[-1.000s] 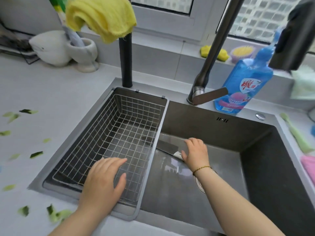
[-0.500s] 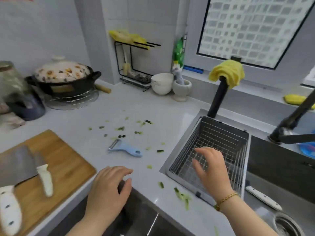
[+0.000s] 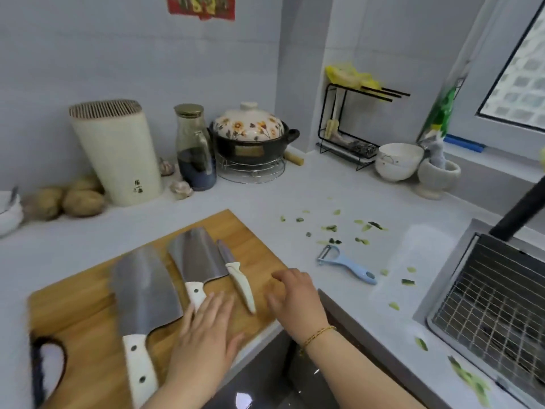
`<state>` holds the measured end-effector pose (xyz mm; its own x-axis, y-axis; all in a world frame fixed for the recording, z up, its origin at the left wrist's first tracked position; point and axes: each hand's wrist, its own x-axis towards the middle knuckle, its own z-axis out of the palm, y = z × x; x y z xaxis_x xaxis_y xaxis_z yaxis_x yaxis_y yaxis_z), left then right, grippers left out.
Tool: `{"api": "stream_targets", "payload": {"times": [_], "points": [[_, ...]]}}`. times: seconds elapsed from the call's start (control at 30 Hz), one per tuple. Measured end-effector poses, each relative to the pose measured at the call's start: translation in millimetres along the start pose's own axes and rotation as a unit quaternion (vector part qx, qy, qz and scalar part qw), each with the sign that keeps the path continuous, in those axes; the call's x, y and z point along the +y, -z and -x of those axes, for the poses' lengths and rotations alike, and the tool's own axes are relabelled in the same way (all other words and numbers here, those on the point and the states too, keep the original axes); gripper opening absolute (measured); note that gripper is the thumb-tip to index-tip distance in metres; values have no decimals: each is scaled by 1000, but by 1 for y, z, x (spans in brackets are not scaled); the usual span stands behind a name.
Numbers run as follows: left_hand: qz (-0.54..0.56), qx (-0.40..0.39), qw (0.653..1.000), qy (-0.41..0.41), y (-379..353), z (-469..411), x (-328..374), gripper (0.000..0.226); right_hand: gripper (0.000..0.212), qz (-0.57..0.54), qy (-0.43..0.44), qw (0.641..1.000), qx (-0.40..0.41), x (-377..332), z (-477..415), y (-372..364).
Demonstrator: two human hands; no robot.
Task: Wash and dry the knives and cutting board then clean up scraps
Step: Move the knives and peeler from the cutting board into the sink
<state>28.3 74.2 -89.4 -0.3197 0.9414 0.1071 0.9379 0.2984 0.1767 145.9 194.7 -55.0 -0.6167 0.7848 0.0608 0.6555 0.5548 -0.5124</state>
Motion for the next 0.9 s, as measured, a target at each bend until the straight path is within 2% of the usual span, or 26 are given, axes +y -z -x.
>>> {"api": "stream_targets", "payload": {"times": [0.07,0.13,0.27,0.37,0.5,0.6,0.7,0.8,0.87,0.9], "points": [[-1,-14,1000,-7,0,1,-4,84,46,10,-4,1000,-18,-15,-9,-12],[-1,-23,999,-22,-1,0,-8,88,48,31,-9,999,-37,-27,-17,-21],[7,-32,999,-41,-6,-2,-13,88,44,54,-28,996,-72,-37,-30,-30],[22,-65,996,-50,-8,-2,-17,86,35,29,-54,995,-76,-38,-35,-33],[23,-64,997,-23,-5,-2,-17,73,34,28,-68,994,-79,-39,-37,-36],[18,-42,999,-17,-8,-3,-17,85,34,21,-68,994,-78,-38,-38,-36],[7,-77,997,-19,-2,-6,-18,86,34,-1,-68,996,-64,-33,-35,-35],[-9,-59,998,-21,12,-11,-15,100,34,-34,-75,996,-34,-27,-30,-26],[7,16,999,-33,17,-17,-10,108,35,-51,-76,996,-11,-21,-28,-15],[31,39,998,-28,18,-18,-7,103,35,-60,-73,996,3,-17,-26,-9]]}}
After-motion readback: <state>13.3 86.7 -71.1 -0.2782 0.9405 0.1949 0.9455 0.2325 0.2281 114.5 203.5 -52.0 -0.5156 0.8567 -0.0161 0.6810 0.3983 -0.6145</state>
